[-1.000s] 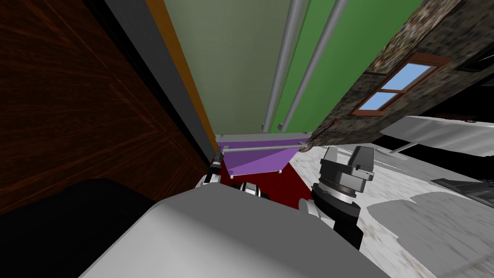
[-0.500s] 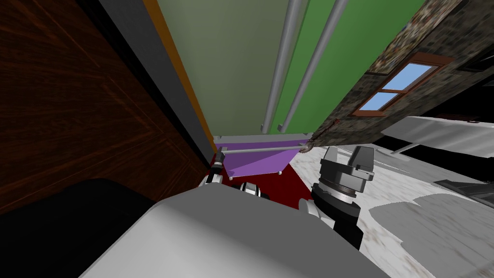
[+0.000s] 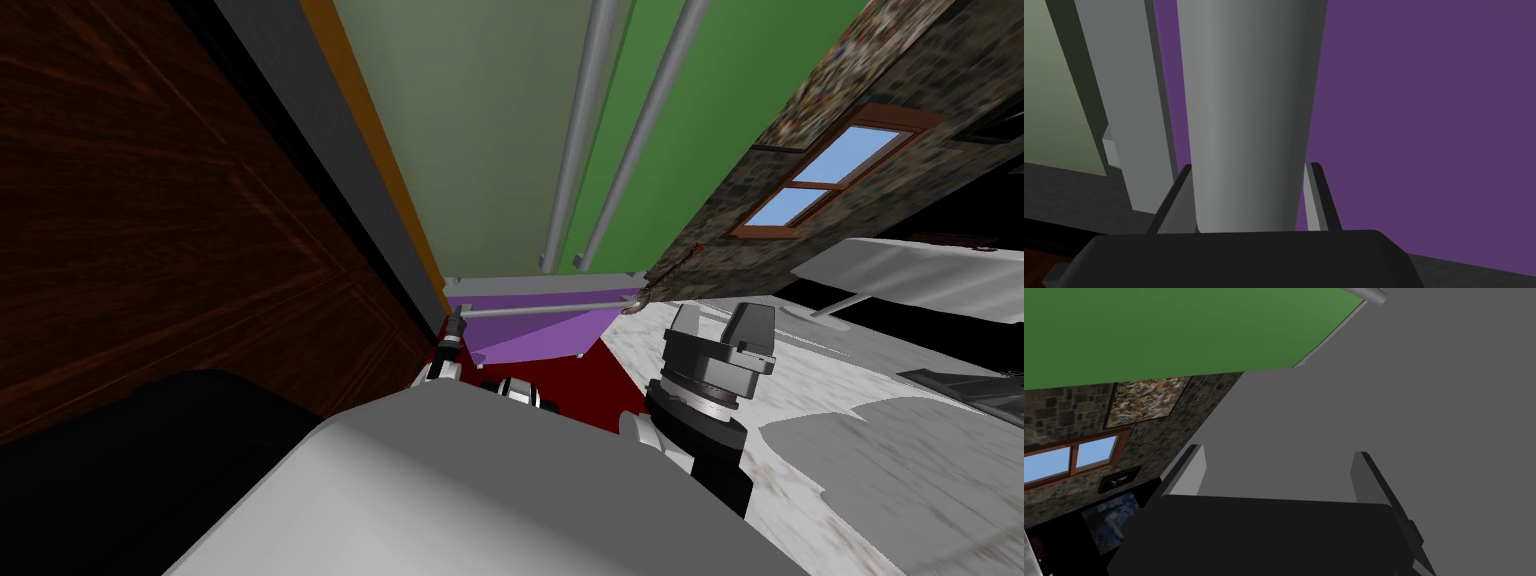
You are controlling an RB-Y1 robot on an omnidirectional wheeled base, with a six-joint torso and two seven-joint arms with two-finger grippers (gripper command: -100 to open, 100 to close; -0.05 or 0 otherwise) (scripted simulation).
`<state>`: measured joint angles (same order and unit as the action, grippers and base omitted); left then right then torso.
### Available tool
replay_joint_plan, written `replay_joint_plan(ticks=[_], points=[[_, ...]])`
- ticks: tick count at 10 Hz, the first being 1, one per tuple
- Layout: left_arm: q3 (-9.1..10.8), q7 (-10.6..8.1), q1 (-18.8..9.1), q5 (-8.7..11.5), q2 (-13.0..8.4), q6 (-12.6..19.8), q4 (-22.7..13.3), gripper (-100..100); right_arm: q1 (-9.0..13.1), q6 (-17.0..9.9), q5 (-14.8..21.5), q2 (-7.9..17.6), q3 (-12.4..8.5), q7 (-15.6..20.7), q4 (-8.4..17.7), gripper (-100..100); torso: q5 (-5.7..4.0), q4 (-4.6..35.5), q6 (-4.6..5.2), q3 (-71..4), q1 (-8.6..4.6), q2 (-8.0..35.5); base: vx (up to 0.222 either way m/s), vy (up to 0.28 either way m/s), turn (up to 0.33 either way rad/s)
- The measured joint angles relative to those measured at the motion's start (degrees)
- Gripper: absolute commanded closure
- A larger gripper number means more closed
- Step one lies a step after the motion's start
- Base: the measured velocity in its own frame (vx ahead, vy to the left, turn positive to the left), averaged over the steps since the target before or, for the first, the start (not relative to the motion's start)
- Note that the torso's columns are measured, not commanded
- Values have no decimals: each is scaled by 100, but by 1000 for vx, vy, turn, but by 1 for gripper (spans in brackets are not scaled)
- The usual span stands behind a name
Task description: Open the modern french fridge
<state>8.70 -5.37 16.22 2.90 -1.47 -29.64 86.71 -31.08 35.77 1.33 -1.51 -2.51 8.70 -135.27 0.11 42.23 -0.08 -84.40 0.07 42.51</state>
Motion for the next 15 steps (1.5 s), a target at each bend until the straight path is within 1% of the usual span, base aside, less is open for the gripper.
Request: replay_joint_plan(ticks=[2, 3, 7, 15], points=[[-15, -13, 54, -4, -6, 95, 90, 100, 0, 0, 0, 0, 0, 0, 0, 0, -8, 3, 4, -12, -9, -17, -124, -77, 19], [-18, -17, 73, -3, -2, 117, 80, 100, -1, 0, 0, 0, 0, 0, 0, 0, -15, 6, 10, -32, 2, -51, -101, -49, 13], [-73, -33, 195, -21, 3, 138, 246, 100, 1, 0, 0, 0, 0, 0, 0, 0, -7, 4, 7, -5, -10, -7, -185, -64, 12], [-159, -71, 425, -42, 8, 125, 399, 100, -1, 0, 0, 0, 0, 0, 0, 0, -10, 1, 12, -25, -9, -35, -139, -55, 12]])
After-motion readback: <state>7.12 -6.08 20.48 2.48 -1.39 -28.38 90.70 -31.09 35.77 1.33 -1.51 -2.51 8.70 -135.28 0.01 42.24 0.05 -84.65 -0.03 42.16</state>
